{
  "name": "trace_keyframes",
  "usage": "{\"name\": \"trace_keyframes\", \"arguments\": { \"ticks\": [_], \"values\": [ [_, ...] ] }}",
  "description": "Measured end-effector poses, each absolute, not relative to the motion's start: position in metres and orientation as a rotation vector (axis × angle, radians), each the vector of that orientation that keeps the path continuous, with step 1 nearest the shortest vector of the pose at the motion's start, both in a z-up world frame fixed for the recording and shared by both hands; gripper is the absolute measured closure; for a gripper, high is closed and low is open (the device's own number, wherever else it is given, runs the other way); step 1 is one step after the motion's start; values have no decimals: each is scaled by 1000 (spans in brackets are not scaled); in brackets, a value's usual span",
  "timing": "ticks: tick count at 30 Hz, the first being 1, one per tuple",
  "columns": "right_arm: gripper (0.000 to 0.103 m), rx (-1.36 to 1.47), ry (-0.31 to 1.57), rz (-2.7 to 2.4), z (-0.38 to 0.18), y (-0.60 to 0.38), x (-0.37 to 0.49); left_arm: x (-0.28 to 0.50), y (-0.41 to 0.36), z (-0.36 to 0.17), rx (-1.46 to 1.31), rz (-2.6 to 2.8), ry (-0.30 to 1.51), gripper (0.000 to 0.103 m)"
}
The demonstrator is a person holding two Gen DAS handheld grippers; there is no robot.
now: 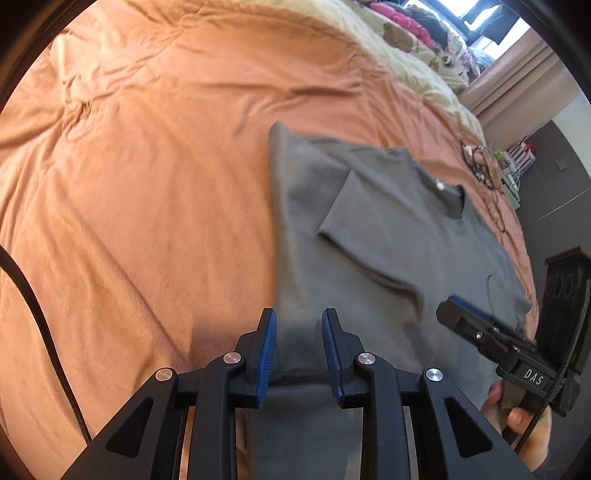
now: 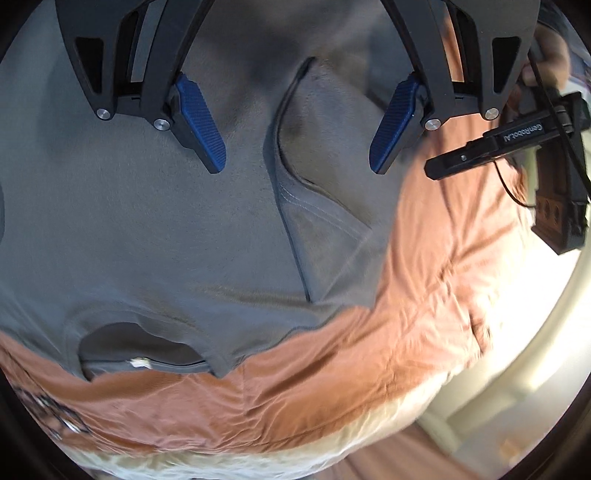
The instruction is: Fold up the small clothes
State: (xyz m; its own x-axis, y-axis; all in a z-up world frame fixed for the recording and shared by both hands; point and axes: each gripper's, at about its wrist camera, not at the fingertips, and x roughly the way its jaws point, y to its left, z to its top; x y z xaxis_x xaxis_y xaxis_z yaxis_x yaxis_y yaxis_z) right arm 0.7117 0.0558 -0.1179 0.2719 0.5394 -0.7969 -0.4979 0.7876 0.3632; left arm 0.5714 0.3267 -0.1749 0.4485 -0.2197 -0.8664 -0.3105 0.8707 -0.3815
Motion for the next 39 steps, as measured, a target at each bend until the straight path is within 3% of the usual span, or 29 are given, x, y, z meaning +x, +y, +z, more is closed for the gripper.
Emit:
{"name": "trace_keyframes", "arguments": {
  "ticks": [8, 11, 18, 24, 29, 39],
  "values": [
    [25, -231, 1102, 665, -131, 97, 709, 562, 324, -201, -507, 53, 1185, 76],
    [33, -308, 1092, 633, -137, 111, 711, 557, 330, -203, -540, 58, 1167, 76],
    [41, -416, 1048, 592, -145, 145, 733, 551, 335, -206, -568, 52, 1151, 77],
    [53, -294, 1083, 546, -146, 137, 769, 551, 334, -207, -551, 54, 1152, 78],
    [73, -204, 1096, 503, -151, 109, 785, 553, 333, -207, -546, 55, 1150, 79],
    [75, 97, 1210, 668, -178, 87, 802, 545, 323, -198, -478, 51, 1152, 78]
  ]
}}
